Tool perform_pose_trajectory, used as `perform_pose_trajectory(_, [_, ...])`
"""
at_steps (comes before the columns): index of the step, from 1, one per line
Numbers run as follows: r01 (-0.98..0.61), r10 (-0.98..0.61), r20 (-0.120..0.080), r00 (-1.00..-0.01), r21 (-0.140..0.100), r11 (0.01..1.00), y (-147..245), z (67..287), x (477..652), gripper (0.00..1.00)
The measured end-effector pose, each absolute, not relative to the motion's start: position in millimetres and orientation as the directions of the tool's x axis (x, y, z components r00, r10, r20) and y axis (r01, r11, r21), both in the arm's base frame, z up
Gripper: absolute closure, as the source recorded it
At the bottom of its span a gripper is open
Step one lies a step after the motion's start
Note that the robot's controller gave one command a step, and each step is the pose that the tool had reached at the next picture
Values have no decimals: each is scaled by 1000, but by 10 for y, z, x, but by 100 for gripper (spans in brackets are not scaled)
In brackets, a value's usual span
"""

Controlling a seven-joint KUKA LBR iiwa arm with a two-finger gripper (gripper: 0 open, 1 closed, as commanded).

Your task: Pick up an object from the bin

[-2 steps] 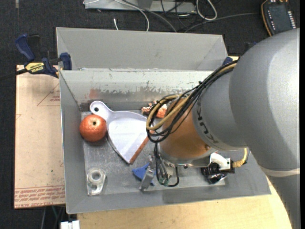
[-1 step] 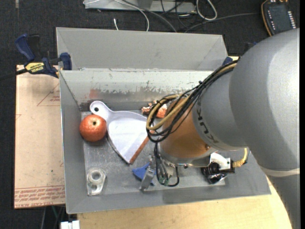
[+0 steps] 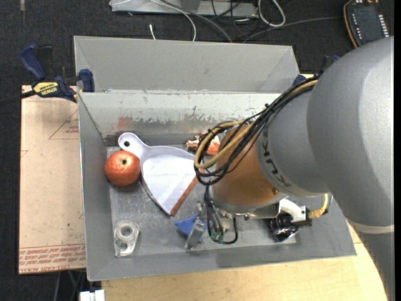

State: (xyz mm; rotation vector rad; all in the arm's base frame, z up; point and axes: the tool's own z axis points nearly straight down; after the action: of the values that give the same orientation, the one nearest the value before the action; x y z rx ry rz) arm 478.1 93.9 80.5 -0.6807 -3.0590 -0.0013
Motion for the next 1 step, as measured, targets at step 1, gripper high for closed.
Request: perform_pose_trajectory(1, [422,422,6,-907,1,907,943,1556,4792,100])
